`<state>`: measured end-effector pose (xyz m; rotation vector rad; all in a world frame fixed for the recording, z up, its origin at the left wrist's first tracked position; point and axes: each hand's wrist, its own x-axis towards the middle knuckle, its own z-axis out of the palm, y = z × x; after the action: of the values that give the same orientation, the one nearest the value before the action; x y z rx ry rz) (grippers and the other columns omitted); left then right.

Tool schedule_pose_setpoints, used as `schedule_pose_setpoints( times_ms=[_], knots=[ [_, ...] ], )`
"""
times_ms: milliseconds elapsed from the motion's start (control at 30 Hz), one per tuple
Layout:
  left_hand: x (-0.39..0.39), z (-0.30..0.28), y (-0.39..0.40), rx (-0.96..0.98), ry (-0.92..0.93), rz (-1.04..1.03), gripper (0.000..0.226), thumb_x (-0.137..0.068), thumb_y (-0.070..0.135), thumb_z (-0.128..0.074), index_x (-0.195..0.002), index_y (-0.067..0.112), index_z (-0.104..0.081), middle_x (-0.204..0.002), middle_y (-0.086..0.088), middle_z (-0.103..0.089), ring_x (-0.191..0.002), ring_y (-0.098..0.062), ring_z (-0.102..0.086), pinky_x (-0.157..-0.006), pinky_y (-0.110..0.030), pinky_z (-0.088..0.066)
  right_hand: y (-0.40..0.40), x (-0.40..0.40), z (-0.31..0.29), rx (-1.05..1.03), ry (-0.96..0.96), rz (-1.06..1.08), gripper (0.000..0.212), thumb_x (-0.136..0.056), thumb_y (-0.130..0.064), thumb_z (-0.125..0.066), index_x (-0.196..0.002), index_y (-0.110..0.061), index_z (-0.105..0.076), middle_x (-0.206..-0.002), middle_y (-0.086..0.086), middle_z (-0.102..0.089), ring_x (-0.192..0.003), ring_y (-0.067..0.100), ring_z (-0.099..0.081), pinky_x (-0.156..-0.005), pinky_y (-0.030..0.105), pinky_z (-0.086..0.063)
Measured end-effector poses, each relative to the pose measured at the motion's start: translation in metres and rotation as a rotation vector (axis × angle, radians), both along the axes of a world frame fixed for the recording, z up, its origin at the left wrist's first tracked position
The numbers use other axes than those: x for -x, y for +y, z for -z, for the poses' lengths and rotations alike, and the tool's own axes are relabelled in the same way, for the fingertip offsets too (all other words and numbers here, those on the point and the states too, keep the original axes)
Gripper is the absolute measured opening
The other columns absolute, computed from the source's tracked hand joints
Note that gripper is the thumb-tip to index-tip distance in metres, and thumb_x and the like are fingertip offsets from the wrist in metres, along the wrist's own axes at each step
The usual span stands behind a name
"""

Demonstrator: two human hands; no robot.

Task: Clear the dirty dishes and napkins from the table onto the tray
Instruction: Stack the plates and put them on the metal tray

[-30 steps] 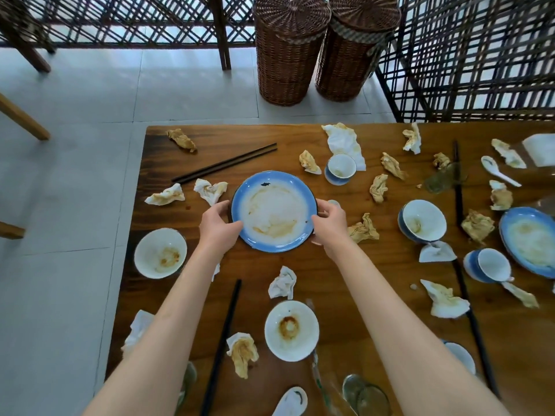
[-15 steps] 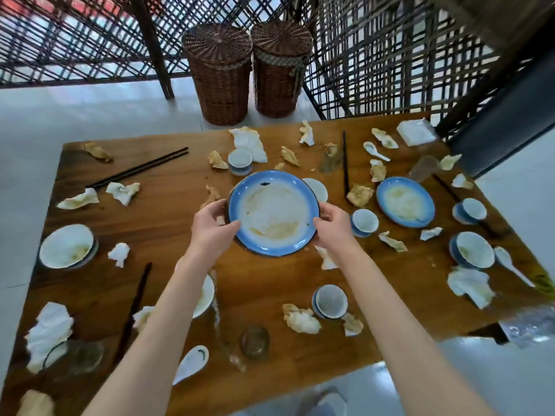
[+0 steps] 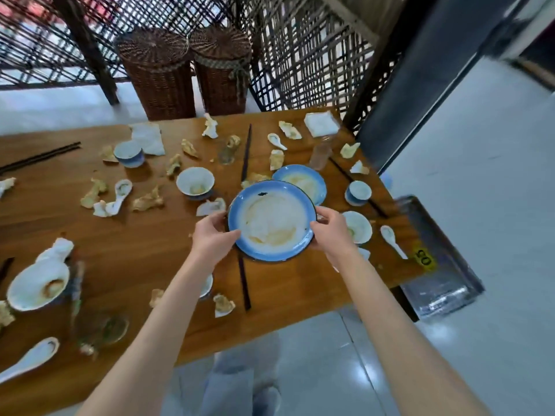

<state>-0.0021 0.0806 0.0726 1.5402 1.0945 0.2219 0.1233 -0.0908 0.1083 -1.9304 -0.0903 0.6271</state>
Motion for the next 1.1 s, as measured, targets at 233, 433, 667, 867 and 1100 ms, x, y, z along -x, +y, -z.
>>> schedule_pose_setpoints(
  times_ms=[233,433,667,867,1100],
  knots=[
    [-0.072,0.008,-0.020,-0.071,0.059,0.034,0.061,-0.075,0.012,-0.073,-0.133,0.016,-0.052,-0.120,-0.001,-0.060,-0.101,-0.016,-0.058,-0.085,-0.031,-0.052,-0.023,-0.064,0.013,-0.020,0.011,0.007,0.024,-0.091,-0.007,-0.055,-0.094,-0.029,-0.064,-0.092,-0.008,-0.066,-0.089,0.017,-0.065,-0.073,0.038,-0.059],
    [-0.134,0.023,-0.008,-0.116,0.107,0.065,0.061,-0.077,0.012,-0.072,-0.134,0.016,-0.049,-0.127,-0.004,-0.057,-0.109,-0.018,-0.054,-0.080,-0.021,-0.049,-0.007,-0.128,0.033,0.061,0.052,-0.014,0.030,-0.091,-0.005,-0.053,-0.086,-0.033,-0.059,-0.091,-0.008,-0.065,-0.088,0.018,-0.064,-0.076,0.044,-0.058],
    [-0.189,0.055,0.005,-0.097,0.192,0.085,0.065,-0.080,0.013,-0.071,-0.139,0.017,-0.044,-0.134,-0.002,-0.052,-0.119,-0.019,-0.051,-0.089,-0.028,-0.051,0.013,-0.185,0.075,0.121,0.070,-0.015,0.035,-0.089,-0.011,-0.060,-0.122,-0.022,-0.056,-0.102,-0.009,-0.060,-0.083,0.006,-0.058,-0.062,0.024,-0.055],
    [-0.210,0.079,0.008,-0.097,0.283,0.105,0.066,-0.080,0.015,-0.070,-0.140,0.017,-0.042,-0.136,-0.004,-0.051,-0.124,-0.021,-0.047,-0.095,-0.032,-0.043,0.022,-0.210,0.102,0.205,0.119,-0.044,0.044,-0.087,-0.006,-0.061,-0.129,-0.019,-0.053,-0.124,-0.001,-0.059,-0.110,0.019,-0.057,-0.088,0.044,-0.054],
    [-0.220,0.087,0.009,-0.106,0.333,0.066,0.063,-0.079,0.013,-0.070,-0.137,0.015,-0.045,-0.132,-0.006,-0.053,-0.121,-0.022,-0.049,-0.092,-0.031,-0.044,0.031,-0.225,0.113,0.247,0.087,-0.104,0.046,-0.086,-0.006,-0.060,-0.131,-0.017,-0.052,-0.127,0.002,-0.058,-0.116,0.020,-0.053,-0.095,0.043,-0.050]
  ],
)
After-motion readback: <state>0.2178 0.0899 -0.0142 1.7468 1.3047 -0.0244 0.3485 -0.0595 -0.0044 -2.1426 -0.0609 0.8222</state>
